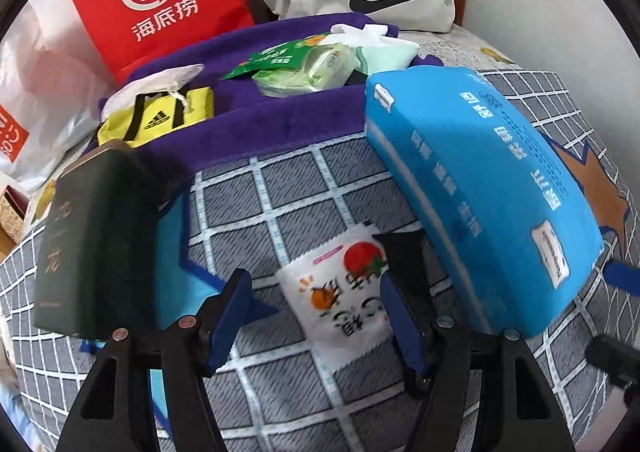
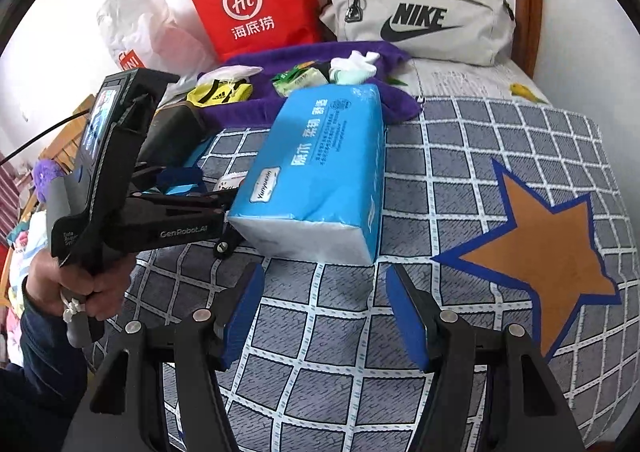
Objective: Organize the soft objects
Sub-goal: 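Withdraw both grippers from the towel toward the blue tissue box, then grasp the white snack packet with the left gripper while the right grasps the black strap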
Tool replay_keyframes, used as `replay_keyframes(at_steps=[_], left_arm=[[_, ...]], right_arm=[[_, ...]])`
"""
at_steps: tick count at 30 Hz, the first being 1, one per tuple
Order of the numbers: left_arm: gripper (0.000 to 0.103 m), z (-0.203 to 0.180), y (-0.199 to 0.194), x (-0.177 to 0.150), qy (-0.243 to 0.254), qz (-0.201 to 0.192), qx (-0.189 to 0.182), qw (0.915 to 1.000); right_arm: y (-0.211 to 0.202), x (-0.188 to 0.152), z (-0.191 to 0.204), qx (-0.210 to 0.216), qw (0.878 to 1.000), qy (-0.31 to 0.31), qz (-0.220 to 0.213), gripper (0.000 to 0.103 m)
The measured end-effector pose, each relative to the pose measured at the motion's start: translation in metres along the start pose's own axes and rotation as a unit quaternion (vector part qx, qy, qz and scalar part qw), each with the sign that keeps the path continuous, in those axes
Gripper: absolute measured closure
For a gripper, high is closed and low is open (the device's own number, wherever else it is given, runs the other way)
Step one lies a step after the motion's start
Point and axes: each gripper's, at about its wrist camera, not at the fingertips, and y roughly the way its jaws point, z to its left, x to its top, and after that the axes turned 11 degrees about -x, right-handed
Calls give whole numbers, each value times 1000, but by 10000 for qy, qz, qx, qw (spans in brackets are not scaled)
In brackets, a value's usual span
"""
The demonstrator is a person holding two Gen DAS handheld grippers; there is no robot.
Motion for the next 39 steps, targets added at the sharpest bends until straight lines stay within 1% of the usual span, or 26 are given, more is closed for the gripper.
replay_keyframes(at_steps=[3, 6, 8, 9, 10, 12, 13, 14, 15, 17, 18, 22, 24, 27, 31, 33, 37, 39], left_arm=[[36, -3, 3, 4, 80, -3, 26, 10000], [35, 0, 7, 9, 2, 47, -96, 9999], [29, -1, 9, 10, 65, 48, -35, 10000], [28, -1, 9, 9, 124, 33, 3, 9999], [28, -1, 9, 8, 189, 37, -22, 9998], [29, 2, 8, 6, 148, 38, -158, 9998], [38, 3, 8, 5, 138, 16, -232, 9996], [51, 3, 6, 2, 138, -24, -480, 9987], [54, 2, 4, 0, 181, -61, -531, 9984], [62, -2, 1, -3, 305, -99, -473, 9984], [63, -2, 0, -4, 325, -121, -458, 9983], [79, 9, -8, -9, 223, -143, -697, 9972], [82, 16, -12, -12, 75, -134, -840, 9963], [84, 18, -18, -17, 70, -166, -864, 9961], [90, 21, -31, -29, 38, -179, -740, 9971], [91, 25, -39, -36, 31, -212, -719, 9972], [91, 34, -54, -53, -53, -279, -463, 9985], [91, 40, -60, -59, -157, -301, -451, 9984]], right_arm=[[6, -2, 0, 39, 10000, 33, 65, 40], [8, -4, 2, 41, 10000, 12, 90, 40], [10, -4, 5, 81, 9999, -11, 112, 40], [11, -3, 6, 90, 9999, -17, 121, 40], [11, -4, 8, 102, 9999, -35, 129, 40], [11, -5, 12, 129, 9998, -87, 140, 40], [11, -6, 14, 137, 9997, -118, 144, 40], [11, -7, 16, 140, 9997, -150, 145, 40], [11, -6, 17, 140, 9997, -159, 150, 40], [13, -7, 20, 142, 9996, -160, 177, 40], [13, -7, 20, 146, 9996, -158, 182, 40], [14, -8, 23, 145, 9995, -190, 218, 40], [13, -9, 24, 167, 9994, -205, 216, 40], [14, -10, 25, 172, 9994, -198, 225, 40], [15, -12, 24, 202, 9993, -172, 251, 40], [13, -12, 24, 251, 9994, -128, 215, 40], [9, -13, 30, 359, 9991, -123, 166, 40], [9, -13, 38, 444, 9988, -112, 155, 41]])
